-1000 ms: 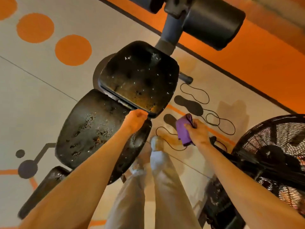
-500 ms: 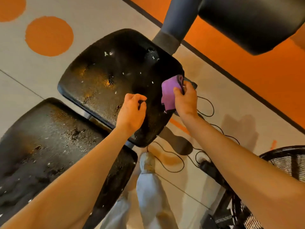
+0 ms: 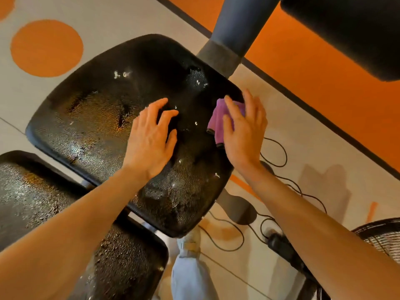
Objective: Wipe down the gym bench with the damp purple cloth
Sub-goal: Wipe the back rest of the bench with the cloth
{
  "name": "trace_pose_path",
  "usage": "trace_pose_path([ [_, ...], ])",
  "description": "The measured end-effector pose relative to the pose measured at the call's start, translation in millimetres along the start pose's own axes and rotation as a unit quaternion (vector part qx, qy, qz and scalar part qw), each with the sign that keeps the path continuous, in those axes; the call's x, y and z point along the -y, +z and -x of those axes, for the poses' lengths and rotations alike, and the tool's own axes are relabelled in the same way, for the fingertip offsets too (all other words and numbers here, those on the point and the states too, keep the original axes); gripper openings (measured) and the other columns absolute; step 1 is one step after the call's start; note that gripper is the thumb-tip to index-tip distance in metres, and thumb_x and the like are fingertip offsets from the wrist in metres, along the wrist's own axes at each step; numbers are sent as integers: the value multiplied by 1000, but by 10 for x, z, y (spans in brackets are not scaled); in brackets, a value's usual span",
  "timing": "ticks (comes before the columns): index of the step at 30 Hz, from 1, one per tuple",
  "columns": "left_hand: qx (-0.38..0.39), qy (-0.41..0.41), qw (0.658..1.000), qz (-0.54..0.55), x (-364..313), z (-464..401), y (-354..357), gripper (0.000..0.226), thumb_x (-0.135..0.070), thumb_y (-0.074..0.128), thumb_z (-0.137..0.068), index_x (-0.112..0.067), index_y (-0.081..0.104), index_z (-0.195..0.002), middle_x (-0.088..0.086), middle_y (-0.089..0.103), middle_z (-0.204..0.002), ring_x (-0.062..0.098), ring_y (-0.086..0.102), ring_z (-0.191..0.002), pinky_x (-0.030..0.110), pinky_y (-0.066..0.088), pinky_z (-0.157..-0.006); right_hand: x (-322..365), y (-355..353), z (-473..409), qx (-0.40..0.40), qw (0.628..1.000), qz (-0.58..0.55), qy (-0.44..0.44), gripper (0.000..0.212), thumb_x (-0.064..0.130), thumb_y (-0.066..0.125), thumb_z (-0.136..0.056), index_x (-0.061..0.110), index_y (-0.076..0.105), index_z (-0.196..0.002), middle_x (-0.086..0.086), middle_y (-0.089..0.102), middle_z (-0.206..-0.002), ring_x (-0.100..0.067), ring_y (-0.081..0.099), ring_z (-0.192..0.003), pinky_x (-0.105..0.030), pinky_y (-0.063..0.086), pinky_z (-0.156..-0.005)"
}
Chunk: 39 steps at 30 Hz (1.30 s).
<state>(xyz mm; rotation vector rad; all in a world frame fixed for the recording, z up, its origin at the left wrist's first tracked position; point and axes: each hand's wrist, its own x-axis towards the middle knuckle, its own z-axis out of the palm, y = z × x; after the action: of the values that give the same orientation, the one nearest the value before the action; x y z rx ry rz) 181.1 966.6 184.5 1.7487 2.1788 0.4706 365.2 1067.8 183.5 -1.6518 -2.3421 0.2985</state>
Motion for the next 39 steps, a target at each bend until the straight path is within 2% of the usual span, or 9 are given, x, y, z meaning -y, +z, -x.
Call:
trace_pose_path([
  [2, 1, 10, 1000, -25, 77, -57, -1, 42, -26, 52, -96, -13, 49, -136, 13, 38, -149, 34, 40, -134, 47, 34, -109, 17, 83, 26, 41, 998, 38, -41, 55, 51, 35, -96, 25, 41, -144, -5, 25, -158, -34, 17, -146, -51, 17, -116],
  [5, -2, 19, 999, -43, 157, -120, 14, 42, -31, 45, -99, -14, 47, -138, 11, 38, -150, 33, 39, -135, 49, 33, -110, 47, 186, 64, 72, 995, 53, -41, 69, 61, 27, -93, 21, 31, -149, -4, 23, -159, -34, 15, -147, -52, 22, -115],
  [11, -15, 10, 999, -43, 148, -109, 103, 45, -36, 37, -100, -16, 45, -139, 7, 38, -151, 28, 35, -139, 45, 30, -112, 114, 242, 175, 68, 996, 54, -5, 66, 48, 21, -96, 11, 24, -151, -9, 22, -159, -31, 18, -147, -47, 25, -117],
  [15, -16, 3, 999, -46, 147, -111, 109, 45, -36, 37, -99, -17, 45, -139, 6, 37, -152, 28, 34, -140, 46, 30, -112, 101, 205, 209, 94, 992, 77, -27, 73, 56, 20, -95, 9, 21, -152, -11, 20, -159, -31, 17, -147, -43, 21, -119],
  [18, -15, 2, 999, -43, 147, -116, 106, 44, -36, 36, -99, -17, 45, -139, 5, 36, -152, 27, 34, -140, 46, 31, -112, -7, 250, -65, 90, 990, 99, -39, 61, 42, 27, -101, 8, 22, -151, -14, 21, -158, -32, 18, -146, -44, 19, -120],
  [24, -28, 0, 999, -47, 149, -111, 134, 44, -36, 37, -99, -17, 45, -138, 4, 37, -151, 28, 34, -139, 47, 31, -111, 40, 416, -637, 70, 990, 93, 79, 55, 32, 23, -104, 8, 14, -152, -14, 15, -160, -29, 13, -148, -43, 14, -121],
  [31, -24, -4, 998, -54, 147, -109, 130, 46, -37, 38, -98, -17, 46, -138, 5, 37, -151, 28, 35, -138, 46, 32, -108, 131, 229, 326, 92, 994, 55, -37, 54, 29, 25, -101, 6, 23, -150, -15, 22, -157, -29, 17, -147, -43, 18, -120],
  [36, -32, 4, 998, -51, 163, -111, 147, 43, -35, 40, -99, -16, 47, -137, 6, 39, -150, 29, 37, -137, 46, 33, -107, 59, 435, -752, 52, 991, 93, 77, 51, 29, 26, -104, 7, 21, -150, -15, 22, -158, -29, 19, -146, -44, 19, -120],
  [39, -36, 11, 998, -53, 171, -109, 157, 42, -34, 40, -99, -16, 46, -137, 7, 39, -150, 29, 37, -136, 45, 33, -107, 145, 431, -590, 36, 994, 68, 77, 52, 25, 29, -103, 6, 19, -150, -15, 21, -158, -29, 17, -147, -46, 18, -120],
])
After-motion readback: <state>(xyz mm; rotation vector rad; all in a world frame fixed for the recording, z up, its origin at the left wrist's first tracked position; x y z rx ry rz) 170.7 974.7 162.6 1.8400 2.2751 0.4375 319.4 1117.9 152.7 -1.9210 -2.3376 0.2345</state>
